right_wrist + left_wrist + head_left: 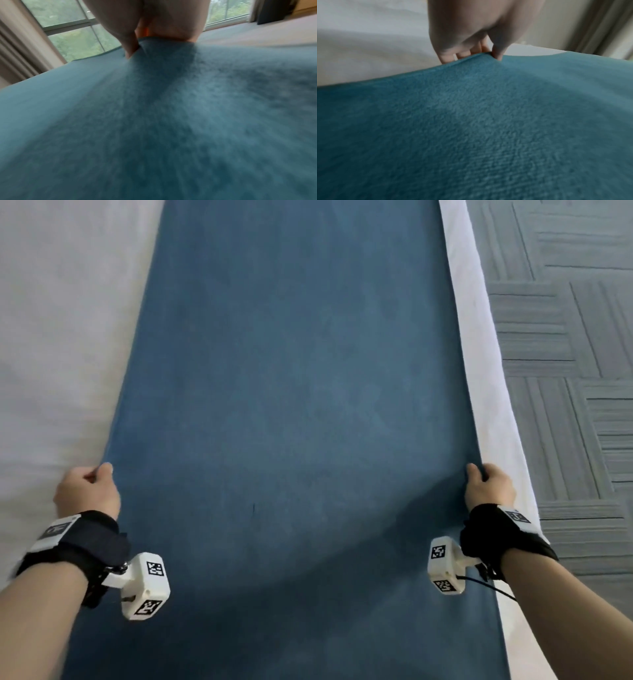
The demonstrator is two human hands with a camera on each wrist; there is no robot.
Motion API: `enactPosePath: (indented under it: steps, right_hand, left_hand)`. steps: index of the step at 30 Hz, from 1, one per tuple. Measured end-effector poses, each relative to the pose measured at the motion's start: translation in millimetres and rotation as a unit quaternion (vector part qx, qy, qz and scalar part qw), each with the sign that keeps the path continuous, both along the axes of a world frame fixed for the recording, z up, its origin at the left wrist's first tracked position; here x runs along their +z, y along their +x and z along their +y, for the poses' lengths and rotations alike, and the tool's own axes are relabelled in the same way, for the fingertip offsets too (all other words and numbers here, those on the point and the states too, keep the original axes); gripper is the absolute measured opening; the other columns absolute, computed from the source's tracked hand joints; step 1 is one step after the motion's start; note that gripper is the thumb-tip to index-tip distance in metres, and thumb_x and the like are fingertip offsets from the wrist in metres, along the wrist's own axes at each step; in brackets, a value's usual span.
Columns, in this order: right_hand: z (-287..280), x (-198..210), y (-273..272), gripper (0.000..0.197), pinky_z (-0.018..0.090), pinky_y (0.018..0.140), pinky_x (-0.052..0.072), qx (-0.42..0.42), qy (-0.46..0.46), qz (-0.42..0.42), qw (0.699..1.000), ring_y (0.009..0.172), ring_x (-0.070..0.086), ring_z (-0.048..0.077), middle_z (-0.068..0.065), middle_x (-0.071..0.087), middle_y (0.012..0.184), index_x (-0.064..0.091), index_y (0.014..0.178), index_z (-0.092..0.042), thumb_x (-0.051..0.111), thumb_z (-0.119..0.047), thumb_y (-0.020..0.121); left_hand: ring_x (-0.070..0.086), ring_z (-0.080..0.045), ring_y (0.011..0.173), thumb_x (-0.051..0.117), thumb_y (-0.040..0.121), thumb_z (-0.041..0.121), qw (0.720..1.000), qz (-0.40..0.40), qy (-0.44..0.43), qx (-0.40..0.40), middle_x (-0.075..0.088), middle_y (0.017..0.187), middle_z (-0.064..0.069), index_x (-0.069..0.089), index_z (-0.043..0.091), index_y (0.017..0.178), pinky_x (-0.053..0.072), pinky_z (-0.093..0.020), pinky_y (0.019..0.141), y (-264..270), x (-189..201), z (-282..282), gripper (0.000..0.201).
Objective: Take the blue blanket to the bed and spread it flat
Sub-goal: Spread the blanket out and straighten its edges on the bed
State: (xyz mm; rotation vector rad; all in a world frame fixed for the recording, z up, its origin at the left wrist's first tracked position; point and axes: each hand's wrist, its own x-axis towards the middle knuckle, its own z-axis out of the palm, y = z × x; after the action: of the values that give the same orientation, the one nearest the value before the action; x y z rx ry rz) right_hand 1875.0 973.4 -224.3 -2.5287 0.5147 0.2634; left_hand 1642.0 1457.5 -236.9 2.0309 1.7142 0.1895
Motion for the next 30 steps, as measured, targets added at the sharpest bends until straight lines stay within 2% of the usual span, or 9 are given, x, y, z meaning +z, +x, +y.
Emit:
enactPosePath:
  steps: [3, 5, 8, 11, 15, 17, 20, 25, 30]
  right_hand:
    - [5, 4, 4, 0.023, 0.04, 0.079, 0.042, -0.015, -0.014, 0.014, 1.0, 0.091, 0.055, 0.044, 0.031, 0.062, 0.096, 0.054, 0.076, -0.003, 0.052, -0.019, 0.091]
    - [14, 8, 7, 0.017, 0.043, 0.087, 0.041, -0.038, -0.032, 0.006, 0.999, 0.104, 0.052, 0.043, 0.03, 0.059, 0.11, 0.058, 0.095, 0.001, 0.054, -0.015, 0.089]
    - [42, 17, 15, 0.053, 0.051, 0.102, 0.031, -0.031, -0.095, -0.021, 0.995, 0.13, 0.033, 0.038, 0.021, 0.041, 0.138, 0.043, 0.128, -0.006, 0.065, -0.019, 0.081]
    - [92, 26, 26, 0.077, 0.051, 0.113, 0.015, 0.142, -0.132, -0.035, 0.98, 0.143, 0.013, 0.031, 0.012, 0.023, 0.153, 0.026, 0.143, -0.016, 0.067, -0.03, 0.079]
    - [174, 18, 23, 0.067, 0.053, 0.113, 0.015, 0.395, -0.14, -0.036, 0.907, 0.145, 0.006, 0.03, 0.004, 0.014, 0.157, 0.024, 0.143, -0.037, 0.057, -0.038, 0.084]
    - [195, 6, 17, 0.059, 0.057, 0.111, 0.017, 0.463, -0.141, -0.013, 0.875, 0.145, 0.006, 0.029, 0.0, 0.012, 0.158, 0.023, 0.141, -0.044, 0.049, -0.042, 0.088]
    - [181, -4, 24, 0.056, 0.062, 0.108, 0.021, 0.449, -0.191, 0.005, 0.873, 0.145, 0.006, 0.033, -0.007, 0.008, 0.158, 0.014, 0.14, -0.049, 0.04, -0.05, 0.09]
    - [146, 2, 41, 0.061, 0.063, 0.102, 0.028, 0.4, -0.256, 0.052, 0.879, 0.143, 0.004, 0.039, -0.007, 0.004, 0.159, 0.007, 0.142, -0.048, 0.033, -0.061, 0.088]
    - [171, 18, -11, 0.066, 0.067, 0.104, 0.022, 0.427, -0.187, 0.03, 0.884, 0.144, -0.002, 0.039, 0.002, 0.0, 0.159, 0.011, 0.144, -0.043, 0.043, -0.051, 0.087]
  left_hand:
    - [0.058, -0.05, 0.096, 0.05, 0.089, 0.027, 1.0, 0.021, -0.002, -0.003, 0.064, 0.103, -0.032, 0.061, 0.001, 0.095, 0.047, -0.051, 0.08, 2, 1, 0, 0.029]
    - [0.056, -0.049, 0.101, 0.051, 0.087, 0.018, 1.0, 0.027, 0.004, -0.009, 0.061, 0.108, -0.031, 0.057, 0.003, 0.098, 0.045, -0.052, 0.083, 11, 7, -5, 0.019]
    - [0.048, -0.047, 0.112, 0.058, 0.078, 0.006, 0.995, 0.042, 0.059, -0.061, 0.051, 0.122, -0.027, 0.054, 0.005, 0.111, 0.041, -0.057, 0.089, 35, 22, -6, 0.033]
    - [0.04, -0.042, 0.126, 0.063, 0.078, 0.01, 0.969, 0.039, 0.085, -0.227, 0.042, 0.141, -0.02, 0.047, 0.007, 0.129, 0.035, -0.055, 0.098, 77, 35, -14, 0.053]
    - [0.027, -0.028, 0.141, 0.053, 0.088, 0.026, 0.883, 0.065, 0.091, -0.457, 0.024, 0.156, -0.006, 0.034, 0.022, 0.142, 0.026, -0.053, 0.11, 137, 32, -50, 0.058]
    - [0.014, -0.02, 0.146, 0.042, 0.093, 0.037, 0.846, 0.103, 0.076, -0.518, 0.013, 0.159, 0.004, 0.026, 0.033, 0.144, 0.02, -0.056, 0.112, 151, 22, -63, 0.054]
    - [0.006, -0.016, 0.146, 0.032, 0.093, 0.049, 0.835, 0.156, 0.068, -0.523, 0.004, 0.16, 0.01, 0.014, 0.042, 0.144, 0.02, -0.064, 0.108, 150, 8, -51, 0.055]
    - [0.0, -0.021, 0.147, 0.03, 0.09, 0.057, 0.833, 0.198, 0.066, -0.511, -0.002, 0.16, 0.008, 0.009, 0.041, 0.145, 0.021, -0.068, 0.105, 147, 6, -36, 0.061]
    - [0.001, -0.031, 0.146, 0.038, 0.09, 0.051, 0.86, 0.159, 0.025, -0.485, -0.003, 0.16, -0.001, 0.009, 0.034, 0.147, 0.018, -0.069, 0.106, 136, 20, -87, 0.066]
